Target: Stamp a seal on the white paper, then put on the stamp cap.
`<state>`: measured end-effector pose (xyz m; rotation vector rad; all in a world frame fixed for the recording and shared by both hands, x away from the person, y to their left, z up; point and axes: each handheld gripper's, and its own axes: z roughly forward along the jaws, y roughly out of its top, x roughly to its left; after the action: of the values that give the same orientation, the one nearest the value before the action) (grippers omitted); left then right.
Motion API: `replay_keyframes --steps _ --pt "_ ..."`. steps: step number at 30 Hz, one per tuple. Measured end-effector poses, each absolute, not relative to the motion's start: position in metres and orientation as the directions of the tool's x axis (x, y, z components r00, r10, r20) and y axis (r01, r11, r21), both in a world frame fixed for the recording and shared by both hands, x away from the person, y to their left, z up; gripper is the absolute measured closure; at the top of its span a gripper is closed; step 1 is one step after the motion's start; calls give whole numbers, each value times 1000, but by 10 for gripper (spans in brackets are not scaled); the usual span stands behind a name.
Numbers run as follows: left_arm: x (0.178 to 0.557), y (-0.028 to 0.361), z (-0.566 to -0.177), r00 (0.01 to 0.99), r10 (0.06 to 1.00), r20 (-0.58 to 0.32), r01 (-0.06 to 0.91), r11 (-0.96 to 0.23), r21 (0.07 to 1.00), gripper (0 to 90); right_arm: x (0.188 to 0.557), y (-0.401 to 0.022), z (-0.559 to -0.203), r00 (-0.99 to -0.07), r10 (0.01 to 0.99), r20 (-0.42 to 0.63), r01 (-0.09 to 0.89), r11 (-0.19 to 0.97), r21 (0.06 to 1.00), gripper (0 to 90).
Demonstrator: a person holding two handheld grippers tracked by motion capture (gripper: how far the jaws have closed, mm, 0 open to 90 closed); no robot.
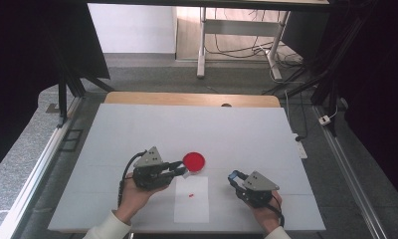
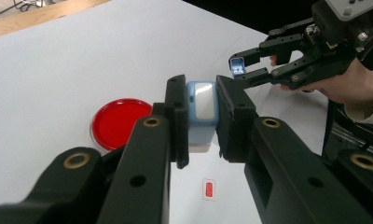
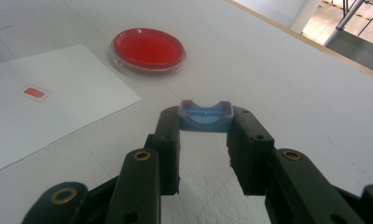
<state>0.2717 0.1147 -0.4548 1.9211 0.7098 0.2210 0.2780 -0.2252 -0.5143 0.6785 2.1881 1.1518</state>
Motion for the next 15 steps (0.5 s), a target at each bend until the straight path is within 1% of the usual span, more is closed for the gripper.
replay_keyframes --steps 15 --pt "273 113 -456 802 577 -152 380 -297 876 755 275 -217 -513 -725 645 -240 159 497 853 650"
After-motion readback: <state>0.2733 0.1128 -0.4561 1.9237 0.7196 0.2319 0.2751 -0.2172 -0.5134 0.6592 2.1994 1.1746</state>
